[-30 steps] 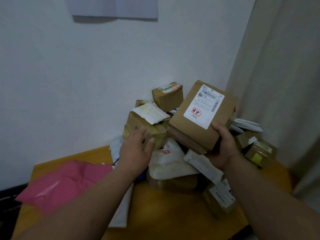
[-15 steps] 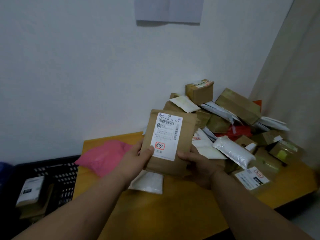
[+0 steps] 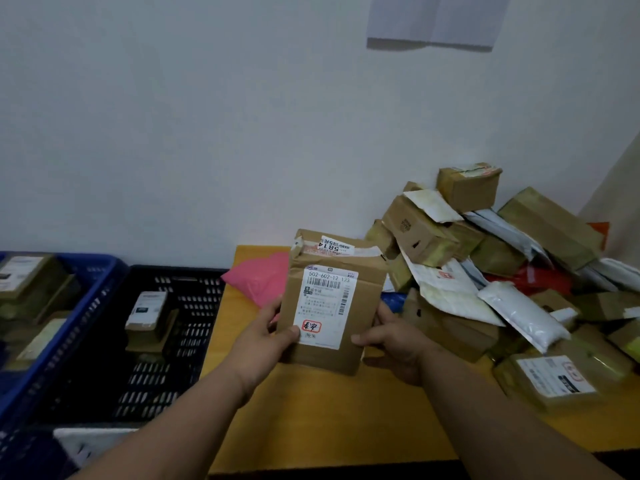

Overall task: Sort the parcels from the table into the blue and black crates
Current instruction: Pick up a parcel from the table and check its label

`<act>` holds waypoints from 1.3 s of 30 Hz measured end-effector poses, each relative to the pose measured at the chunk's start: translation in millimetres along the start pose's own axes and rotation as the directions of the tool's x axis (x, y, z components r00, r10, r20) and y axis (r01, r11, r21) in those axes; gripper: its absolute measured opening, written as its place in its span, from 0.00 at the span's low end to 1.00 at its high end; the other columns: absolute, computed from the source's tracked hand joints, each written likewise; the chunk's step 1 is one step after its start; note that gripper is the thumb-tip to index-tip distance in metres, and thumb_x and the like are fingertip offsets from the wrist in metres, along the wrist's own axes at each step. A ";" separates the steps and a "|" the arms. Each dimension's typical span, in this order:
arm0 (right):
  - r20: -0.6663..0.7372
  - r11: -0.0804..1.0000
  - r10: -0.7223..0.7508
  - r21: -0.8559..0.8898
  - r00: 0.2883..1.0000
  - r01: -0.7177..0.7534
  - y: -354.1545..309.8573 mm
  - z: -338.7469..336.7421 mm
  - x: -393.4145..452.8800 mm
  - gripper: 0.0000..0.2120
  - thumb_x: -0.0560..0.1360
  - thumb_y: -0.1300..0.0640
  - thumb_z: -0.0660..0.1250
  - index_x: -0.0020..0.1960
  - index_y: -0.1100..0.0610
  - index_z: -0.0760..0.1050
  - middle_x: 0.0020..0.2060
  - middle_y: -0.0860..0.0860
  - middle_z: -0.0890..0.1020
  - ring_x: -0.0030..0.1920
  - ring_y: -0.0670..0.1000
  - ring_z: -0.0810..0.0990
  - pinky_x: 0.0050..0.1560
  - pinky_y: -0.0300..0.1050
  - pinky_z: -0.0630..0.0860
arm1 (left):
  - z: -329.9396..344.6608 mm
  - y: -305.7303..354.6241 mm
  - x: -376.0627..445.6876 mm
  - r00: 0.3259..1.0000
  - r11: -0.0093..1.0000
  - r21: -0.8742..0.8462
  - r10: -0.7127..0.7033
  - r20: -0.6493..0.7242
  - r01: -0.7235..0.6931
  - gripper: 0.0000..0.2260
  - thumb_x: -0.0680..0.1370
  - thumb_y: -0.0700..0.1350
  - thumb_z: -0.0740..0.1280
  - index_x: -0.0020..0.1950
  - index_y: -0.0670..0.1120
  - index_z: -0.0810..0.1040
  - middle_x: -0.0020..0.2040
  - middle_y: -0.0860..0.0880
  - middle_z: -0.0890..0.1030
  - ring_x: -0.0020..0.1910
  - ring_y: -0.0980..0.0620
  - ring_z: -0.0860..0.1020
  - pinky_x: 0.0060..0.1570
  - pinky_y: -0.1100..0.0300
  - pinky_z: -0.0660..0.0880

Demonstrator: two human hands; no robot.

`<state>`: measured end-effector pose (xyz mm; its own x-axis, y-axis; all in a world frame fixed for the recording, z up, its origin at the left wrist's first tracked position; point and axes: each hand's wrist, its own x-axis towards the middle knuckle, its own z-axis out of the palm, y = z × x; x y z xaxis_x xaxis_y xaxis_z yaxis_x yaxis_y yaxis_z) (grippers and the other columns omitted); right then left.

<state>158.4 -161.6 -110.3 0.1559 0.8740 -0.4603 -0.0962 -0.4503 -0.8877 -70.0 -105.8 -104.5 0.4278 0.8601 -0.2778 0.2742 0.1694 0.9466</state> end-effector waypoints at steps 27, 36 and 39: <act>0.245 0.831 0.363 -0.521 0.899 -0.194 -1.3 432.4 103.1 0.14 0.78 0.51 0.66 0.62 0.51 0.72 0.57 0.53 0.80 0.58 0.56 0.78 0.56 0.51 0.70 | -398.5 -133.2 -68.6 0.841 0.926 -0.031 -0.356 -0.406 0.377 0.20 0.81 0.57 0.61 0.68 0.47 0.72 0.56 0.48 0.77 0.53 0.49 0.76 0.53 0.55 0.73; 0.335 0.778 0.431 -0.608 0.838 -0.157 -8.1 517.6 193.1 0.14 0.78 0.51 0.66 0.62 0.49 0.73 0.55 0.51 0.81 0.51 0.52 0.79 0.49 0.47 0.72 | -479.5 -162.3 -37.2 0.752 0.881 -0.126 -0.457 -0.475 0.456 0.16 0.81 0.53 0.60 0.65 0.47 0.73 0.55 0.46 0.80 0.52 0.47 0.79 0.58 0.49 0.76; 0.391 0.763 0.454 -0.635 0.801 -0.123 -16.5 552.1 219.1 0.14 0.79 0.51 0.66 0.63 0.50 0.72 0.55 0.52 0.80 0.48 0.52 0.77 0.47 0.46 0.72 | -510.4 -170.7 -30.1 0.711 0.862 -0.154 -0.488 -0.507 0.483 0.16 0.82 0.54 0.59 0.65 0.48 0.73 0.55 0.45 0.80 0.52 0.48 0.79 0.55 0.50 0.77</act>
<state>-348.6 138.1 -188.8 -0.3033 0.5666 -0.7662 0.5316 -0.5667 -0.6295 -569.3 85.0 -174.4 -0.2661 0.7722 -0.5769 0.3102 0.6353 0.7072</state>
